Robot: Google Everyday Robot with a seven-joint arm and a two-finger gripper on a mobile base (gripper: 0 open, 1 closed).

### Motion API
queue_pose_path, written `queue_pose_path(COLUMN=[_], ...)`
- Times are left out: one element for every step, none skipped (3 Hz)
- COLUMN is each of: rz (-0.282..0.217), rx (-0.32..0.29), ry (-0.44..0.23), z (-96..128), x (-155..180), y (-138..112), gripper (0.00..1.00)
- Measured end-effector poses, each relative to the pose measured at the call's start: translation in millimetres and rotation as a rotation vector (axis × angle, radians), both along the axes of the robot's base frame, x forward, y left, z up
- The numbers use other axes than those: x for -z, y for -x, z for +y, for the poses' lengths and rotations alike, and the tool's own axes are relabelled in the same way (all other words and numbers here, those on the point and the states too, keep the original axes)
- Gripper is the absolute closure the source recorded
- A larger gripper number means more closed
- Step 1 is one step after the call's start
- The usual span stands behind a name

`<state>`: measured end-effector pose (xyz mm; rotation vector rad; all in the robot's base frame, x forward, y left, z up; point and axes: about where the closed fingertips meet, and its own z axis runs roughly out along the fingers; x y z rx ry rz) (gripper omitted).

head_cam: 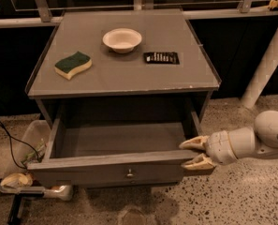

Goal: Open top drawer

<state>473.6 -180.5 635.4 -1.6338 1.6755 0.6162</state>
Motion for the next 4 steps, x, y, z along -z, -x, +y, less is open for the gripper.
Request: queue_pose_path(rz=[0.0, -0.001, -0.001, -0.001], rx=[0.0, -0.001, -0.001, -0.001], ry=[0.0, 0.004, 0.004, 0.004], z=[0.5, -1.4, -0.5, -0.4], x=[-3.4, -2.2, -3.0, -3.0], y=[0.6, 9.2, 9.9, 9.9], gripper=[0.84, 1.0, 1.0, 0.82])
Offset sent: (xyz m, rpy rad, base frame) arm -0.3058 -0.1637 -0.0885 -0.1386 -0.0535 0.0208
